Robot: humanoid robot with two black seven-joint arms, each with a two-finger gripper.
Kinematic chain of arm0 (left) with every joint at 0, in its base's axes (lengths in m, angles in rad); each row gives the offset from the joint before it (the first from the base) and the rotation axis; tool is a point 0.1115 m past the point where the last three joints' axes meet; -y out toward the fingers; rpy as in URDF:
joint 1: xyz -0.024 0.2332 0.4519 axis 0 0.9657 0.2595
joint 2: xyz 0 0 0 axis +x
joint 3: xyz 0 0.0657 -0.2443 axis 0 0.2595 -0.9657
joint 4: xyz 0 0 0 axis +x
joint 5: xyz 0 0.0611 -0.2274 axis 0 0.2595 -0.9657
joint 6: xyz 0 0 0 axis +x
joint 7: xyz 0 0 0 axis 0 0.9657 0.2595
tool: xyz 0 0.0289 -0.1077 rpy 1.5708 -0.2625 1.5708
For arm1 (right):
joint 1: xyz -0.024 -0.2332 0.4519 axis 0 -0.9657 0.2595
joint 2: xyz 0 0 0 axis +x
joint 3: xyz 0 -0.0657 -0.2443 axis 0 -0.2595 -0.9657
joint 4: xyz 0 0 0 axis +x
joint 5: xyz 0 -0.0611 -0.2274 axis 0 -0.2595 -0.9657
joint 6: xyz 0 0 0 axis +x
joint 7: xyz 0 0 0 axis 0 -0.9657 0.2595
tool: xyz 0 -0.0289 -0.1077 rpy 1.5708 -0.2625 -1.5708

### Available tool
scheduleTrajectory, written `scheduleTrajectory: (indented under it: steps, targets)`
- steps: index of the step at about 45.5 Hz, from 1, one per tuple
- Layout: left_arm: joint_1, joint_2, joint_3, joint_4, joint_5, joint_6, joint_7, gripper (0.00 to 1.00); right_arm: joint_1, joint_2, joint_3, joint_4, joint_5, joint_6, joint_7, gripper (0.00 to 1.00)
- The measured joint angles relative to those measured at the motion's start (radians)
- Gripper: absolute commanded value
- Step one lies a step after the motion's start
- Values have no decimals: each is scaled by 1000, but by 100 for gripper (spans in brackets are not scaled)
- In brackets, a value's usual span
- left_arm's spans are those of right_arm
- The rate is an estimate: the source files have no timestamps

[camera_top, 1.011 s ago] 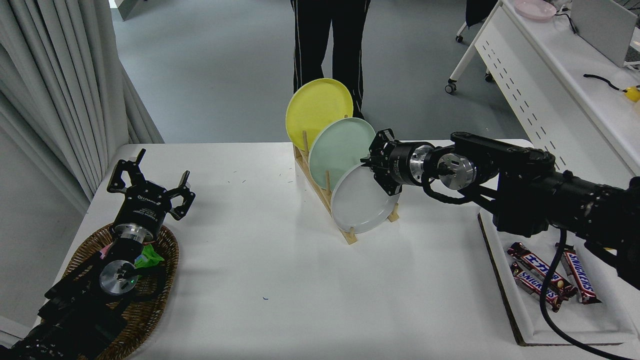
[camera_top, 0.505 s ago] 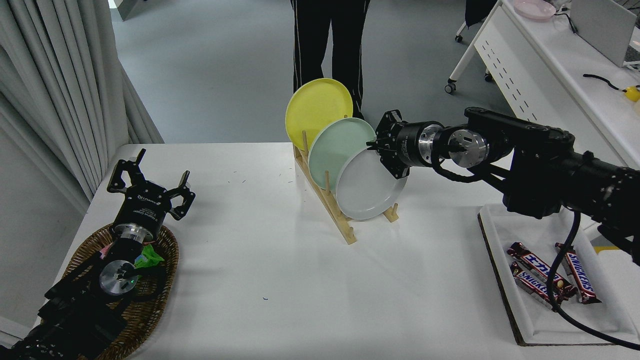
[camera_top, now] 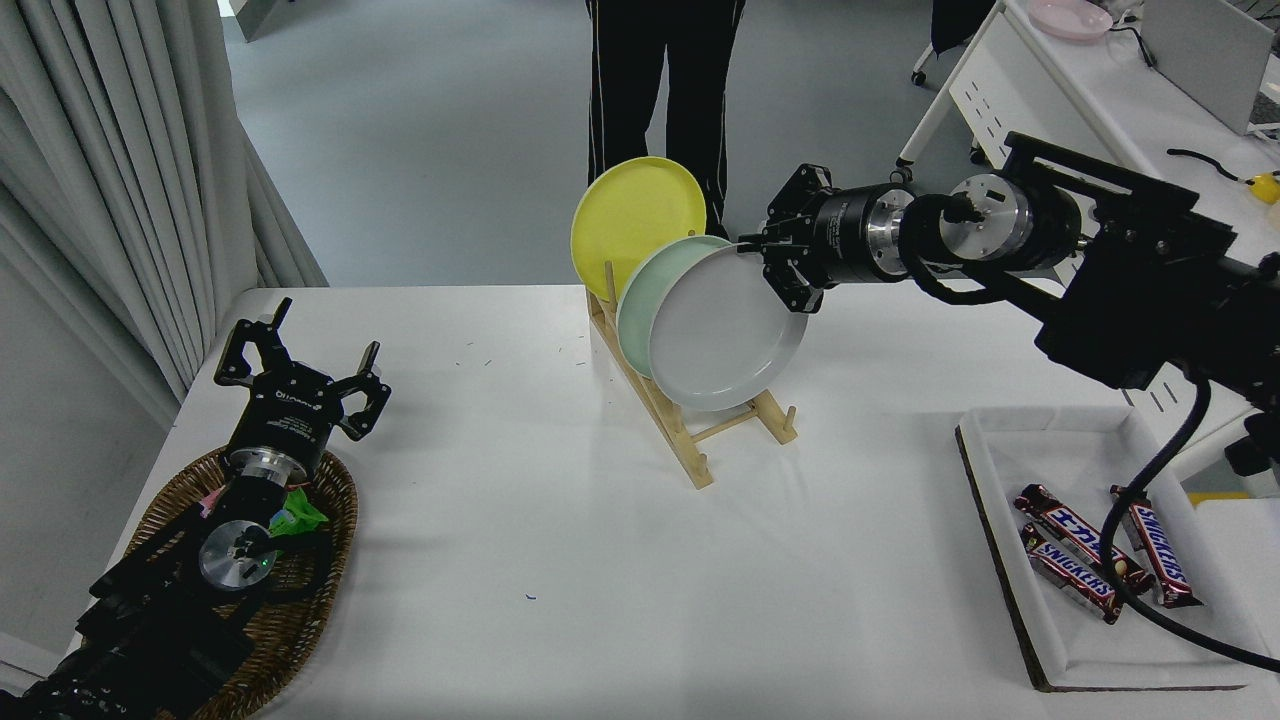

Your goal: Place the plate on the table

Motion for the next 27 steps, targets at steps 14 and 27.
scheduleTrajectory:
  steps: [14,27]
  targets:
    - [0,0,0,0,0,0,0,100,-24,-2,61,61,144,-194,-11,0]
    - [0,0,0,0,0,1,0,100,-82,-18,138,225,202,-481,-13,0]
